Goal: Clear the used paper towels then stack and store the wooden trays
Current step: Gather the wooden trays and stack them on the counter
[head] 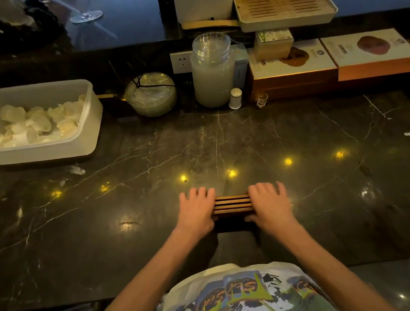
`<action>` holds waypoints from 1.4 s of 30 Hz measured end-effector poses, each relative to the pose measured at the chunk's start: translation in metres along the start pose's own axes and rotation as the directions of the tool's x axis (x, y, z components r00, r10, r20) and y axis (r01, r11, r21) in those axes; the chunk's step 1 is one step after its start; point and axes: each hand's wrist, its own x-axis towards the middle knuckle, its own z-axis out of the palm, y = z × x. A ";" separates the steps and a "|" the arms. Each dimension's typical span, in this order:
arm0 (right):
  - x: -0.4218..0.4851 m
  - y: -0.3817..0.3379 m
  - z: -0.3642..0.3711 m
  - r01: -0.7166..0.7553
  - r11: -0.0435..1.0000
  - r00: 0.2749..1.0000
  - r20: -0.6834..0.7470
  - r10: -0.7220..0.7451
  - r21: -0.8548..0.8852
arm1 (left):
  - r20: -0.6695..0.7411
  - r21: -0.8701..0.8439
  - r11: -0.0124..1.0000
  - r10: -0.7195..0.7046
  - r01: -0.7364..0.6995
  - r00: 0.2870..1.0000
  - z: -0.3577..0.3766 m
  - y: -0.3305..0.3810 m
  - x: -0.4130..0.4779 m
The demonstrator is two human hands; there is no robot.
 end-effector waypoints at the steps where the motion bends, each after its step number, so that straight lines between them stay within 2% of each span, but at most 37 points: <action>1: 0.005 -0.019 0.000 0.043 0.999 0.999 0.000 -0.043 -0.019 | -0.006 0.033 0.999 0.027 -0.027 1.000 0.000 0.010 0.003; 3: 0.015 -0.043 0.002 0.107 0.994 0.994 -0.025 -0.106 0.003 | -0.038 0.077 0.995 0.069 -0.066 0.997 0.004 0.017 0.007; 6: 0.018 -0.028 0.000 0.166 0.986 0.985 -0.055 -0.165 0.005 | -0.077 0.037 0.986 0.166 -0.164 0.983 0.008 -0.007 0.010; 9: 0.009 0.019 -0.002 0.151 0.985 0.988 -0.047 -0.148 0.088 | -0.106 -0.141 0.955 0.247 -0.260 0.963 0.005 -0.036 0.012; 11: 0.004 0.041 -0.005 0.099 0.956 0.995 -0.022 -0.096 0.276 | -0.133 -0.300 0.912 0.250 -0.279 0.959 0.006 -0.047 0.010; 13: 0.001 0.051 -0.004 0.109 0.866 0.994 -0.028 -0.109 0.488 | -0.206 -0.442 0.850 0.216 -0.288 0.954 0.012 -0.050 0.004; 16: -0.010 0.052 0.010 0.121 0.701 0.992 -0.111 -0.060 0.702 | -0.294 -0.527 0.801 0.141 -0.284 0.945 0.026 -0.045 -0.008; 18: -0.018 0.050 0.022 0.055 0.540 0.993 -0.103 0.059 0.840 | -0.278 -0.647 0.737 0.009 -0.194 0.960 0.035 -0.043 -0.014; 20: -0.020 0.052 0.030 -0.001 0.406 0.991 -0.055 0.126 0.914 | -0.194 -0.800 0.598 -0.166 -0.058 0.967 0.044 -0.044 -0.020; 22: -0.020 0.057 0.036 -0.040 0.354 0.991 -0.009 0.134 0.934 | -0.061 -0.908 0.414 -0.275 0.061 0.960 0.055 -0.046 -0.027; 24: -0.024 0.059 0.044 -0.119 0.297 0.988 0.085 0.125 0.947 | 0.028 -0.946 0.303 -0.277 0.115 0.960 0.068 -0.045 -0.032; 28: -0.029 0.061 0.046 -0.214 0.262 0.973 0.181 0.145 0.941 | 0.105 -0.960 0.223 -0.278 0.170 0.955 0.066 -0.041 -0.032; 30: -0.025 0.065 0.031 -0.282 0.255 0.959 0.273 0.073 0.925 | 0.179 -0.952 0.199 -0.257 0.233 0.950 0.056 -0.041 -0.031; 31: -0.024 0.069 0.022 -0.328 0.216 0.943 0.333 0.015 0.920 | 0.201 -0.955 0.167 -0.245 0.245 0.949 0.051 -0.039 -0.031; 34: -0.028 0.070 -0.002 -0.422 0.045 0.905 0.424 -0.029 0.905 | 0.239 -0.971 -0.061 -0.338 0.232 0.910 0.034 -0.029 -0.031; 35: -0.030 0.068 -0.009 -0.425 -0.054 0.905 0.425 -0.014 0.903 | 0.241 -0.970 -0.124 -0.367 0.209 0.898 0.025 -0.024 -0.030; 38: -0.037 0.068 -0.022 -0.367 -0.402 0.914 0.406 0.014 0.839 | 0.271 -0.959 -0.177 -0.358 0.220 0.894 -0.009 -0.014 -0.017; 39: -0.038 0.069 -0.027 -0.339 -0.452 0.918 0.395 0.033 0.825 | 0.284 -0.955 -0.182 -0.326 0.235 0.902 -0.021 -0.012 -0.013; 42: -0.048 0.067 -0.038 -0.255 -0.497 0.928 0.355 0.116 0.829 | 0.286 -0.943 -0.244 -0.242 0.227 0.927 -0.051 -0.008 -0.009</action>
